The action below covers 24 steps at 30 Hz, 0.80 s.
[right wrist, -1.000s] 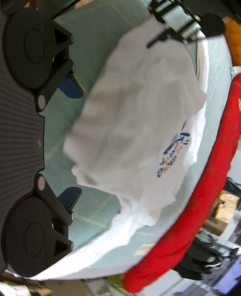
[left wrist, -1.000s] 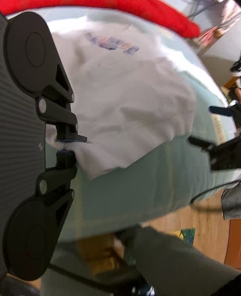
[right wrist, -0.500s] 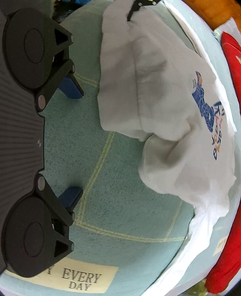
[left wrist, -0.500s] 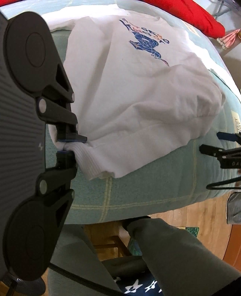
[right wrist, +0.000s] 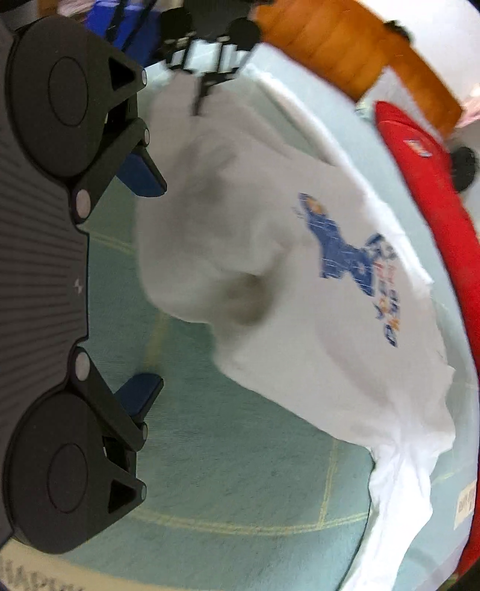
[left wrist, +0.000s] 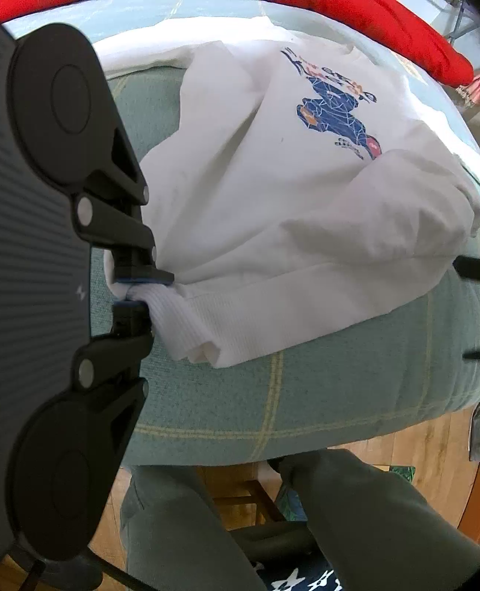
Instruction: Fold clothes
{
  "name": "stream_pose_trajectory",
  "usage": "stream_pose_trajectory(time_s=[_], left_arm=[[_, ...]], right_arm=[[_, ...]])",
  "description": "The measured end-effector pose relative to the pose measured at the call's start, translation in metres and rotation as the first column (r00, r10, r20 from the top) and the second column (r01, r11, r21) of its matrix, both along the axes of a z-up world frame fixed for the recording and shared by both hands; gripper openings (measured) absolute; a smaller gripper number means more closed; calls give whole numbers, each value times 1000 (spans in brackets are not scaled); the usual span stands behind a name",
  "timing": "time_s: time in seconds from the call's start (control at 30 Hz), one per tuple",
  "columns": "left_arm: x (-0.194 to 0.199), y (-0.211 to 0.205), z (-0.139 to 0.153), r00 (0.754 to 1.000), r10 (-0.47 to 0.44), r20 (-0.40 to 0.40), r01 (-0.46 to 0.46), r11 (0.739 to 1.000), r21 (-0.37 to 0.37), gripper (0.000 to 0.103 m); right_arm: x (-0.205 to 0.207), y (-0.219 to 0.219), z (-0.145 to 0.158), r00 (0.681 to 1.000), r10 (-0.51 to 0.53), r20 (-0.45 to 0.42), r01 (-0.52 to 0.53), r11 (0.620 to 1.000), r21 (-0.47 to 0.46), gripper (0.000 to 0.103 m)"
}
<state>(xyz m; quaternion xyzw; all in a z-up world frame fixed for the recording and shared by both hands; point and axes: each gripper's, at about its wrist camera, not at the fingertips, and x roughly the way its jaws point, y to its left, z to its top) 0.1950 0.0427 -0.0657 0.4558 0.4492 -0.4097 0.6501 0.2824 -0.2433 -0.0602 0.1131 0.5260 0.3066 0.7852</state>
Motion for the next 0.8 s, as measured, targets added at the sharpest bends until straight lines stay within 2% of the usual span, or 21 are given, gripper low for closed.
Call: stream_pose_trajectory(time_s=[0.1,0.2,0.3,0.4,0.53,0.57,0.73,0.8], left_arm=[[1,2,0,1000,15,-8,-15,1000,-7,6],[4,1,0,1000,23,-19,-23,1000,-4,6],[5,0,-2,1000,12,-19,-12,1000,5,6],[5,0,-2,1000,11,-19,-11,1000,5,6],[4,1,-2,1000,12,-21,-12,1000,5,6],[4,1,-3,1000,13,-21,-13,1000,5,6],[5,0,-5,1000,11,-21,-11,1000,8,6],[5,1,-5,1000,12,-19,-12,1000,8,7]], right_arm=[[12,-7,-2,999,-30,34,27,995,99,103],[27,-12,-7,996,-60,69,49,986,158,103],[46,-13,-3,998,-48,36,38,968,247,103],[46,-3,16,997,76,25,-80,937,340,103],[32,-1,38,972,233,-28,-199,883,424,103],[31,-3,40,968,249,-37,-211,881,424,103],[29,-14,33,969,238,-64,-205,922,330,103],[27,-19,26,973,210,-91,-172,933,317,103]])
